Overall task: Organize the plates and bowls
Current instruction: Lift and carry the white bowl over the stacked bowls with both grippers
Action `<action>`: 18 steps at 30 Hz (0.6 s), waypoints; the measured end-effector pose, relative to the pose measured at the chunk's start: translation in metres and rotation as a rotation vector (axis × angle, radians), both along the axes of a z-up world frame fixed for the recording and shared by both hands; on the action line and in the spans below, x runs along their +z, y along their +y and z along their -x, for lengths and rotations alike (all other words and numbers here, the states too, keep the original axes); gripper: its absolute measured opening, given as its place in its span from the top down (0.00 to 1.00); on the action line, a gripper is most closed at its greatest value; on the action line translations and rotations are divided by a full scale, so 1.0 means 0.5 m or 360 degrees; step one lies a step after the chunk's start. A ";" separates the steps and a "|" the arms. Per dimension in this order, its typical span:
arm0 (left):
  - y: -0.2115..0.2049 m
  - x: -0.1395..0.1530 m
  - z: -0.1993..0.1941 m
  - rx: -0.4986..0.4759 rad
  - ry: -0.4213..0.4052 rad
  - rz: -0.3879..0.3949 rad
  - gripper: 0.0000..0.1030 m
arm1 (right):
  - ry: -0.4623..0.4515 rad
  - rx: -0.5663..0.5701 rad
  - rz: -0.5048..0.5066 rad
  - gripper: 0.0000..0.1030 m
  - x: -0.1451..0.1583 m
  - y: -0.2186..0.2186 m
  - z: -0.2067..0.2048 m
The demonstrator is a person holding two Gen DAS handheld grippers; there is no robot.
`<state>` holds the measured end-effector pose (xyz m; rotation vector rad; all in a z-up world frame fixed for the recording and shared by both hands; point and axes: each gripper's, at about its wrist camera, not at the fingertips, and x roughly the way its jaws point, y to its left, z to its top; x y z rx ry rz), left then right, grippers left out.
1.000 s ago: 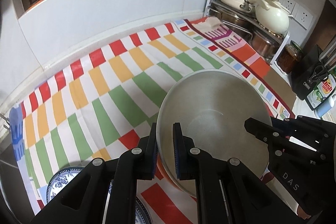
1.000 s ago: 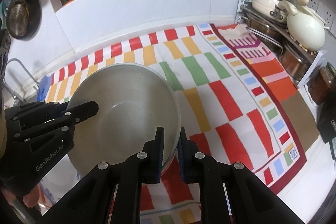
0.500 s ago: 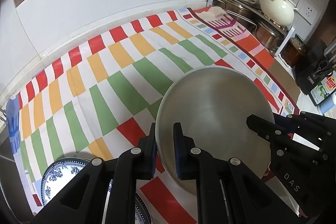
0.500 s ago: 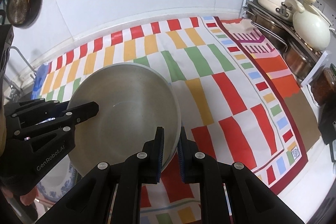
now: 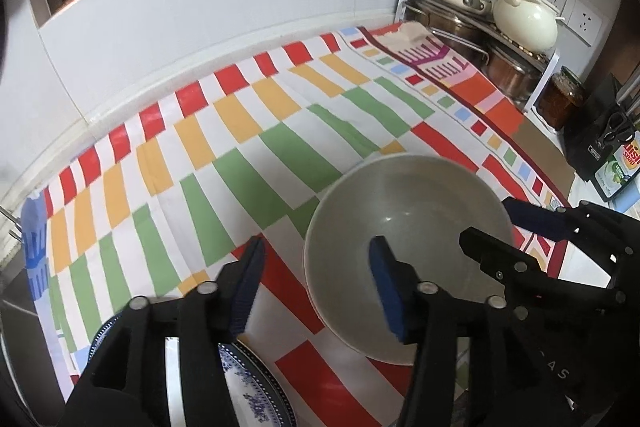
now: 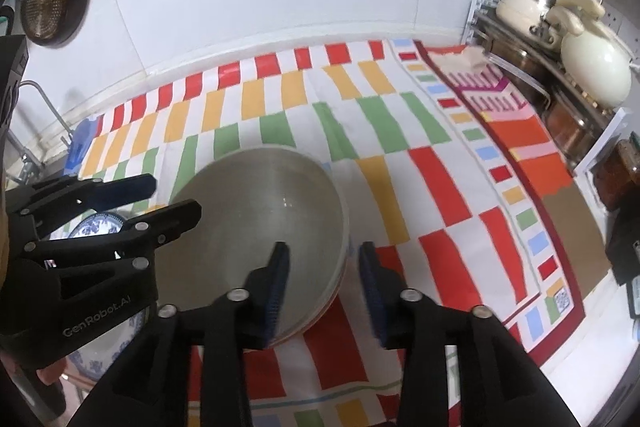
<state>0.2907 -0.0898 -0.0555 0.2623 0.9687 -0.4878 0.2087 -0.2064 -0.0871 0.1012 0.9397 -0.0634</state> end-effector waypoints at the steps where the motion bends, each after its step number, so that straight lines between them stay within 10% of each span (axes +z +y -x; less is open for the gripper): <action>1: 0.004 0.005 0.001 0.0006 -0.0007 0.0005 0.47 | -0.0014 -0.0003 0.0007 0.57 0.003 -0.001 0.002; 18: 0.020 -0.070 -0.020 0.0108 0.0234 0.0046 0.40 | 0.0032 -0.0122 -0.0244 0.55 -0.053 -0.051 -0.011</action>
